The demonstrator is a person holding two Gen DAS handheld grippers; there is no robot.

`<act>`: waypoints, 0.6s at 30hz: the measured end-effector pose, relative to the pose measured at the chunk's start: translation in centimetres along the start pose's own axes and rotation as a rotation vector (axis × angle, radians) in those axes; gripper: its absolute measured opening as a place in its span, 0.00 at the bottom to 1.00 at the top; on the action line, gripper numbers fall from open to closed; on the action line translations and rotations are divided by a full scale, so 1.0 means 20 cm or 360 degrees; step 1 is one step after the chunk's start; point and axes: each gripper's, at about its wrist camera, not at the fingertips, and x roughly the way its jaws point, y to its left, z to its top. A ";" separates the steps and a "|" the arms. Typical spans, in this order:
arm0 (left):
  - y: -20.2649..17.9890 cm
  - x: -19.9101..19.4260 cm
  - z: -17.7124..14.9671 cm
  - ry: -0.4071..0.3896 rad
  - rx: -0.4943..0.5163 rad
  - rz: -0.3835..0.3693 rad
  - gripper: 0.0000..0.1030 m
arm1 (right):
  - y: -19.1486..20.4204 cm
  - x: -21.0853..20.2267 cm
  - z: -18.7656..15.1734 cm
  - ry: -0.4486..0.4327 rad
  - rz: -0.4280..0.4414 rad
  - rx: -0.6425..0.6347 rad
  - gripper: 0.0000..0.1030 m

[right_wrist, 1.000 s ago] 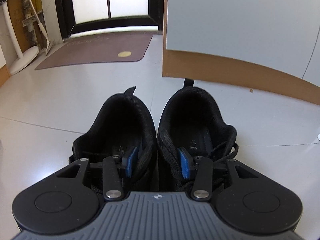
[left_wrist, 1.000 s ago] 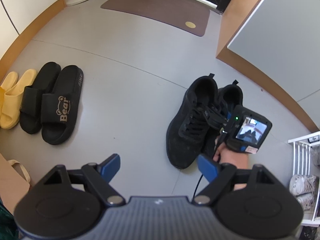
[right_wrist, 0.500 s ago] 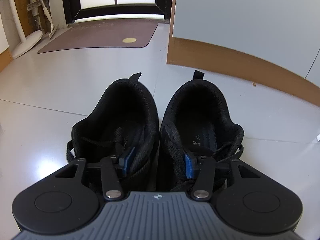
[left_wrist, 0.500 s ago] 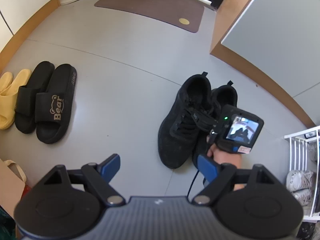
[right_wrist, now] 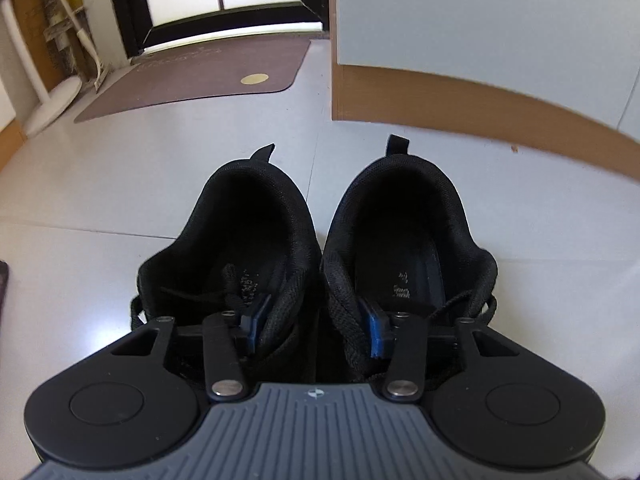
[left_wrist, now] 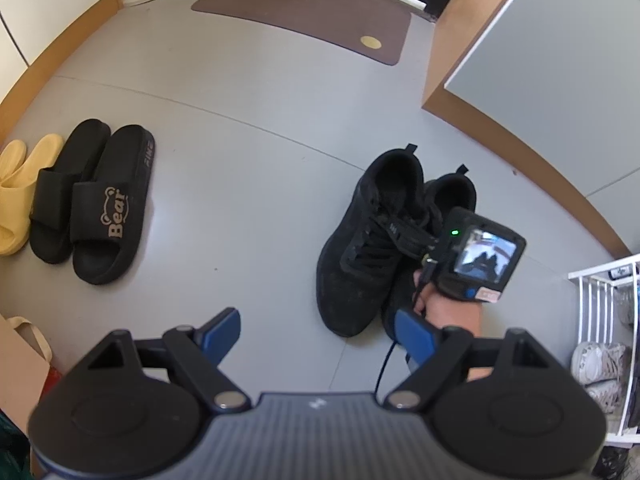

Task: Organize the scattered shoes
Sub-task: 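Lift the black sneakers off the floor with the right gripper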

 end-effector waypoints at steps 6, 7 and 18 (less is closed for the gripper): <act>0.01 -0.02 -0.01 -0.0012 -0.0011 0.0001 0.84 | 0.00 0.03 0.01 0.0011 -0.0006 -0.0053 0.47; 0.01 -0.02 -0.01 -0.0012 -0.0013 0.0000 0.84 | 0.00 0.03 0.00 0.0000 -0.0009 -0.0068 0.40; 0.00 -0.04 -0.01 -0.0033 0.0015 -0.0009 0.84 | -0.04 -0.03 -0.04 -0.0049 0.0048 -0.0079 0.21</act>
